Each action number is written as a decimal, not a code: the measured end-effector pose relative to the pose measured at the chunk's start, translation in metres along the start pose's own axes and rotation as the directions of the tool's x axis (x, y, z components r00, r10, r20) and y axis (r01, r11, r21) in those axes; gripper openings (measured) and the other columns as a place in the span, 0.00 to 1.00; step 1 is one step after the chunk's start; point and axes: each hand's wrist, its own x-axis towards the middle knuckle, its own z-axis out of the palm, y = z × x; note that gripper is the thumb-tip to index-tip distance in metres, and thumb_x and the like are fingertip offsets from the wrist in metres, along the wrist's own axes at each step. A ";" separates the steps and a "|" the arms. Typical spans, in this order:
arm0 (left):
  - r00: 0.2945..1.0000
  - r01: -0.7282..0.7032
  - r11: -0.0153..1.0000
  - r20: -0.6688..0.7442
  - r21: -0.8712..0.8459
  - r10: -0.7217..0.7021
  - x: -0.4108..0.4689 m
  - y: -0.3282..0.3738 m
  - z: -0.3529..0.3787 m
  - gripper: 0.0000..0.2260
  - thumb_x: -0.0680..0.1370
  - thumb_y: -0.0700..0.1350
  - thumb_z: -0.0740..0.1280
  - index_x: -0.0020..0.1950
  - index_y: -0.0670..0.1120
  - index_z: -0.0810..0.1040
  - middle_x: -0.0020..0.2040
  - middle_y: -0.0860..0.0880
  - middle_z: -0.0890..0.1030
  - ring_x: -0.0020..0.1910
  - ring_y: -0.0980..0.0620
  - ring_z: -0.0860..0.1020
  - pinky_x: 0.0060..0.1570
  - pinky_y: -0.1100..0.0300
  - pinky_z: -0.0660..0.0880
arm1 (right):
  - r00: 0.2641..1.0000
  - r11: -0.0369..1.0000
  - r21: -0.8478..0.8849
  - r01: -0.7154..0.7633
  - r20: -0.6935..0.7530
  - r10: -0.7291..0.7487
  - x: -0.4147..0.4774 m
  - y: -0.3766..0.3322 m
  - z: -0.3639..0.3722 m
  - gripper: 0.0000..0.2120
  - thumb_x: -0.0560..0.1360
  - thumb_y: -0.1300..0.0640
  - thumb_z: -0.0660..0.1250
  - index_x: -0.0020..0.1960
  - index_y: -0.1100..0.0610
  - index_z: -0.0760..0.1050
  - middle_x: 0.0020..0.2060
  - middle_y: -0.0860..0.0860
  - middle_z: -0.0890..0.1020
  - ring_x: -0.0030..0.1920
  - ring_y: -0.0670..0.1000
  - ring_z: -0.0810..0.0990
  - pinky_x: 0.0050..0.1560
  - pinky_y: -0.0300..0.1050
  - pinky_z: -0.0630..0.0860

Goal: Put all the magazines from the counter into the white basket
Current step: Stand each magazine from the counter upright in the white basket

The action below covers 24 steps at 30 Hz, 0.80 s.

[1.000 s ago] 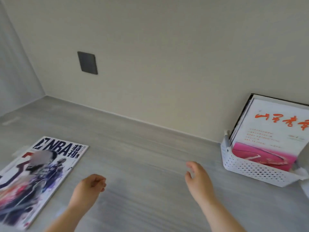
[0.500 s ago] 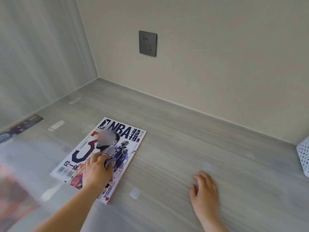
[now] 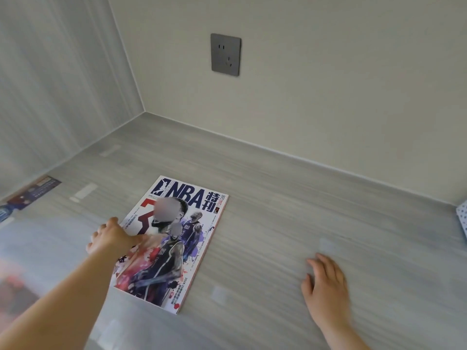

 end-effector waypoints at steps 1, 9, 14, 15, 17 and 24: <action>1.000 0.018 1.000 0.022 0.019 -0.018 0.003 0.000 -0.003 0.38 0.66 0.55 0.73 0.68 0.42 0.62 0.64 0.37 0.71 0.62 0.38 0.68 0.64 0.45 0.67 | 1.000 1.000 -0.007 0.000 0.015 0.000 0.000 0.000 -0.001 0.20 0.62 0.54 0.53 0.40 0.64 0.80 0.42 0.64 0.84 0.42 0.65 0.83 0.49 0.47 0.63; 0.963 0.053 0.998 0.267 -0.045 -0.039 -0.002 0.007 -0.013 0.14 0.68 0.44 0.73 0.40 0.37 0.71 0.36 0.41 0.75 0.39 0.42 0.74 0.43 0.54 0.71 | 0.998 1.000 -0.015 -0.002 0.056 0.002 -0.001 -0.001 -0.003 0.20 0.62 0.54 0.53 0.40 0.63 0.80 0.42 0.62 0.84 0.42 0.64 0.83 0.49 0.46 0.63; 0.968 -0.107 0.991 0.220 -0.078 0.122 -0.021 0.021 -0.016 0.12 0.74 0.39 0.65 0.55 0.37 0.70 0.34 0.45 0.73 0.33 0.47 0.73 0.31 0.58 0.68 | 0.994 1.000 -0.007 0.017 0.112 -0.016 -0.002 -0.001 -0.012 0.20 0.62 0.54 0.53 0.40 0.63 0.81 0.41 0.62 0.84 0.42 0.63 0.83 0.48 0.46 0.64; 0.966 -0.164 0.981 0.187 -0.099 0.181 -0.024 0.024 -0.016 0.13 0.75 0.38 0.63 0.59 0.37 0.69 0.37 0.45 0.74 0.31 0.49 0.72 0.28 0.59 0.67 | 0.991 1.000 -0.008 0.026 0.133 -0.025 -0.003 0.000 -0.012 0.20 0.63 0.55 0.54 0.40 0.63 0.81 0.41 0.62 0.84 0.42 0.63 0.83 0.49 0.45 0.64; 0.945 -0.277 0.947 0.135 -0.161 0.299 -0.032 0.029 -0.019 0.15 0.76 0.36 0.59 0.63 0.39 0.67 0.43 0.42 0.76 0.30 0.50 0.72 0.28 0.60 0.68 | 0.987 0.999 0.029 0.042 0.156 -0.046 -0.003 0.005 -0.012 0.15 0.64 0.58 0.60 0.43 0.64 0.81 0.45 0.63 0.84 0.46 0.64 0.82 0.52 0.45 0.65; 0.841 -0.456 0.718 0.009 -0.526 0.541 -0.077 0.045 -0.035 0.11 0.77 0.37 0.60 0.56 0.49 0.69 0.40 0.54 0.78 0.37 0.52 0.78 0.34 0.59 0.73 | 0.883 0.844 0.391 -0.367 0.433 0.183 0.023 -0.002 -0.022 0.21 0.74 0.63 0.63 0.65 0.63 0.66 0.66 0.59 0.71 0.67 0.57 0.67 0.67 0.44 0.61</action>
